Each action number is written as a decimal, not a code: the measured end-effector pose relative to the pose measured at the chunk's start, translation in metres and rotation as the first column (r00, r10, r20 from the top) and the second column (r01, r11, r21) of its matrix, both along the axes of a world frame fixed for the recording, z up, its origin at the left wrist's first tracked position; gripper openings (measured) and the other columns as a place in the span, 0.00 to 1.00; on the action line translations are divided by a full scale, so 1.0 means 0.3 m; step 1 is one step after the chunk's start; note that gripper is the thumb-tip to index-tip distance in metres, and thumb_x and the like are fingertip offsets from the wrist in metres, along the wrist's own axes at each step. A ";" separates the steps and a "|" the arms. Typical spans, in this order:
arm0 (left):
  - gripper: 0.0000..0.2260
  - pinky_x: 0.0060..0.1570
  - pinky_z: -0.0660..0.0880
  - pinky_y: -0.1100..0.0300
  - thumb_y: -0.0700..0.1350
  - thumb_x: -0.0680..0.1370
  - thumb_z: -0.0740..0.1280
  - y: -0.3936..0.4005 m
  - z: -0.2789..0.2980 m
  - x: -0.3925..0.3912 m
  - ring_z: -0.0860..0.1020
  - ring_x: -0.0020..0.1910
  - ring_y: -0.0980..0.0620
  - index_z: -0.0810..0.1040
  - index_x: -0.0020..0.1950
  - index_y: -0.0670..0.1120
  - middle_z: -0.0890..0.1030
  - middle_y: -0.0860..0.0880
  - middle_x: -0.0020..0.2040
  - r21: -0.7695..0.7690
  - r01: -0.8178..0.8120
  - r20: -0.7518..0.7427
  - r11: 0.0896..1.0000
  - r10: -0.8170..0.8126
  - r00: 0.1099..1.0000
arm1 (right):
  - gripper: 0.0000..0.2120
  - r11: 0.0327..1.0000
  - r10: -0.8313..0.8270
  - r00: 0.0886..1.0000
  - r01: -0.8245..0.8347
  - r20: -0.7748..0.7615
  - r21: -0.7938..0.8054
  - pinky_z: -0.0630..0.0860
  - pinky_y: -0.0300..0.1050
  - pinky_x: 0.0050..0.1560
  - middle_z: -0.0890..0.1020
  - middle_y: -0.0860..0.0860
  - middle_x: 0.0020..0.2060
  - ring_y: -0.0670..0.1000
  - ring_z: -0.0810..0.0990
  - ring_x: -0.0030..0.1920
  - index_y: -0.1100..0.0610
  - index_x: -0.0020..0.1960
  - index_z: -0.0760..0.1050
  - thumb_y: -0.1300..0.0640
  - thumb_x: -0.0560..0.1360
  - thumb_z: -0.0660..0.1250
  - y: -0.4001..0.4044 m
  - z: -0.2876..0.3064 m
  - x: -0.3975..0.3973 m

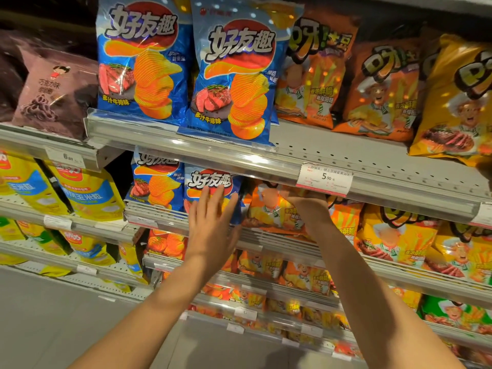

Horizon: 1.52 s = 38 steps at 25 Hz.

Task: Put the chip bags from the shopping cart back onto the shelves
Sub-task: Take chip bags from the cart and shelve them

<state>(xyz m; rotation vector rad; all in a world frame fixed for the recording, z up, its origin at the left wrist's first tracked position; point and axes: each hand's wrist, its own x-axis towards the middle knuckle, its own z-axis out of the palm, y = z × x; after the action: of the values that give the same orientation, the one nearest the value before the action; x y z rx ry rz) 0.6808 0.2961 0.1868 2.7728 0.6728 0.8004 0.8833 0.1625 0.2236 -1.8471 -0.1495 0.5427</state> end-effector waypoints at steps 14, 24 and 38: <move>0.33 0.75 0.58 0.35 0.56 0.80 0.66 0.095 0.094 0.004 0.49 0.81 0.39 0.58 0.81 0.50 0.53 0.42 0.81 -0.125 0.073 -0.061 0.990 -0.081 0.995 | 0.25 0.974 -0.111 0.782 0.207 0.613 -0.088 0.74 0.46 0.43 0.69 0.45 0.45 0.53 0.77 0.49 0.55 0.58 0.68 0.46 0.71 0.77 -0.006 -0.054 -0.226; 0.36 0.71 0.64 0.34 0.55 0.76 0.72 0.116 0.129 -0.013 0.56 0.79 0.35 0.62 0.80 0.47 0.58 0.37 0.79 -0.136 0.168 -0.120 0.976 -0.184 0.976 | 0.26 0.904 0.379 0.601 -0.078 0.704 -0.420 0.68 0.49 0.71 0.69 0.57 0.72 0.58 0.68 0.73 0.55 0.74 0.72 0.60 0.78 0.71 -0.088 -0.086 -0.332; 0.24 0.71 0.67 0.39 0.47 0.74 0.71 -0.587 0.025 0.190 0.70 0.70 0.35 0.77 0.68 0.40 0.75 0.37 0.67 -0.163 0.606 0.056 0.779 -0.606 0.794 | 0.27 0.938 -0.181 0.720 0.332 0.670 -0.104 0.67 0.48 0.72 0.70 0.55 0.70 0.51 0.69 0.71 0.55 0.77 0.67 0.61 0.80 0.70 -0.987 -0.053 -0.445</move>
<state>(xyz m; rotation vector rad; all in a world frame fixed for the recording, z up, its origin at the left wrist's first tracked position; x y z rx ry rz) 0.7378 0.1201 0.1943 2.5680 -0.1707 0.5595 0.7497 -0.1335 0.2075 -2.1665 -0.3011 -0.3284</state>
